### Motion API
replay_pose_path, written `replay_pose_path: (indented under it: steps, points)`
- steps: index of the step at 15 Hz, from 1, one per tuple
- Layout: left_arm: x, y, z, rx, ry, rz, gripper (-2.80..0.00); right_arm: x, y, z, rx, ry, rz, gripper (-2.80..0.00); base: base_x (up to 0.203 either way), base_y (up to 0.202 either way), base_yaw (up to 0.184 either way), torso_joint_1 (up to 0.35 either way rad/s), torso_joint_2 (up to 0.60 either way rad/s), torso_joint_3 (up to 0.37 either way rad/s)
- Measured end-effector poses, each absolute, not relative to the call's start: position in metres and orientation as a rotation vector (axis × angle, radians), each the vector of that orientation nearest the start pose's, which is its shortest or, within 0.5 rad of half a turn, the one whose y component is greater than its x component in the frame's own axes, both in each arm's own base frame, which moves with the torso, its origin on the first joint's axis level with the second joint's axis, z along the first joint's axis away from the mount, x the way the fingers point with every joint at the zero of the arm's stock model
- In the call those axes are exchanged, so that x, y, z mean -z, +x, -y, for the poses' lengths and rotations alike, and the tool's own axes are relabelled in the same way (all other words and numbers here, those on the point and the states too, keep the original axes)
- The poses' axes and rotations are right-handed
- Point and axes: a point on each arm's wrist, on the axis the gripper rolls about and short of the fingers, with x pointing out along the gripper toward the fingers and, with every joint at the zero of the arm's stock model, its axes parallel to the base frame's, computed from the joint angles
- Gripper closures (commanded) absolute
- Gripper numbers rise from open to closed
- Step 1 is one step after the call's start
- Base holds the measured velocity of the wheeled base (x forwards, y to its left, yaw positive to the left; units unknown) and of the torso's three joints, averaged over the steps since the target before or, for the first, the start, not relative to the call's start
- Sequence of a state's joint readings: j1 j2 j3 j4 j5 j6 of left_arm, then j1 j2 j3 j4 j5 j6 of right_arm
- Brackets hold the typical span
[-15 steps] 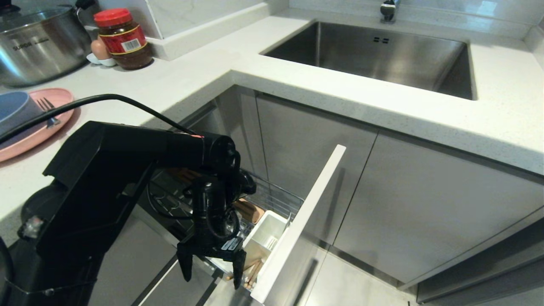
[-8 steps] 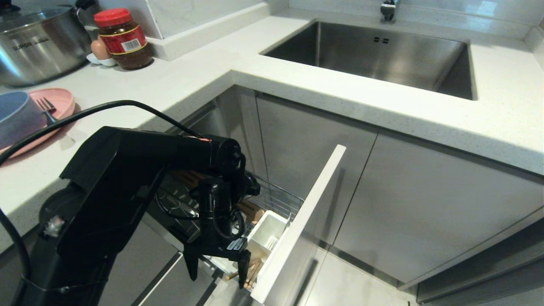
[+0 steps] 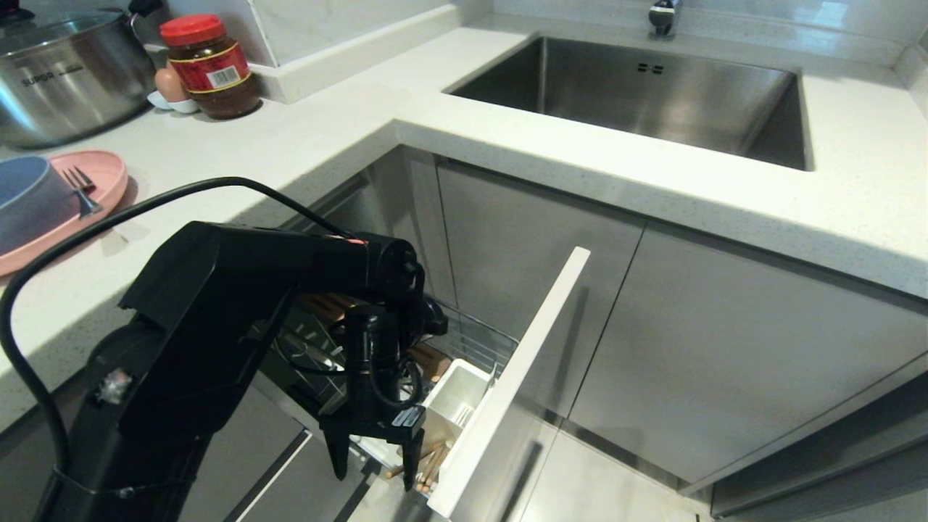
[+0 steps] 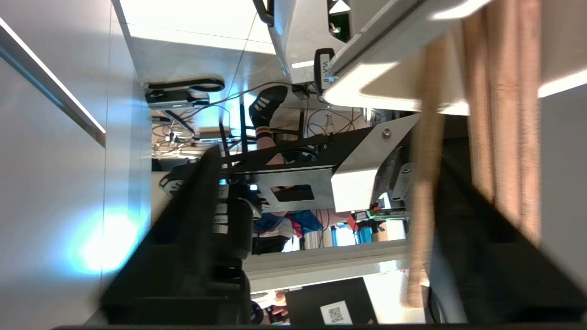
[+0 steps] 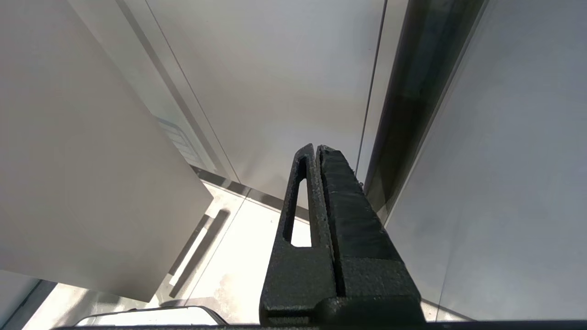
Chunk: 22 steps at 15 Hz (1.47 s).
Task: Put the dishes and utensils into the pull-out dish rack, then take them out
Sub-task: Take the chopsticks out of the cupboard
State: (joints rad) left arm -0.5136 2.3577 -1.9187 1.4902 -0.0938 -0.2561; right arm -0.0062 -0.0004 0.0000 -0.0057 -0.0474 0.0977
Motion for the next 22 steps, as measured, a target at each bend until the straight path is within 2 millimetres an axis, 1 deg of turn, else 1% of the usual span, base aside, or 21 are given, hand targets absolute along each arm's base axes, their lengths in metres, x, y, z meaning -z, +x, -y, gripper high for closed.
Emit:
replay_pose_path:
  steps: [7, 12, 14, 17, 20, 22]
  points:
    - [-0.114, 0.314, 0.192, 0.190, 0.226, -1.923, 0.00, -0.076, -0.023, 0.001, 0.053, 0.098, 0.009, 0.00, 0.000, 0.000, 0.000, 0.000, 0.00, 0.000]
    - [-0.114, 0.311, 0.195, 0.193, 0.230, -1.924, 0.00, -0.076, -0.023, 0.001, 0.053, 0.098, 0.009, 0.00, 0.000, 0.000, 0.000, 0.000, 0.00, 0.000]
    - [-0.118, 0.308, 0.195, 0.190, 0.235, -1.936, 0.00, -0.076, -0.023, 0.001, 0.053, 0.098, 0.009, 0.00, 0.000, 0.000, 0.000, 0.000, 0.00, 0.000]
    - [-0.138, 0.299, 0.195, 0.226, 0.217, -1.900, 0.00, -0.076, -0.023, 0.001, 0.053, 0.098, 0.009, 0.00, 0.000, 0.000, 0.000, 0.000, 0.00, 0.000]
    - [-0.169, 0.284, 0.191, 0.276, 0.196, -1.824, 0.00, -0.076, -0.023, 0.001, 0.053, 0.098, 0.008, 0.00, 0.000, 0.000, 0.000, 0.000, 0.00, 0.000]
    - [-0.193, 0.271, 0.188, 0.317, 0.185, -1.758, 0.00, -0.076, -0.023, 0.001, 0.053, 0.098, 0.009, 0.00, 0.000, 0.000, 0.000, 0.000, 0.00, 0.000]
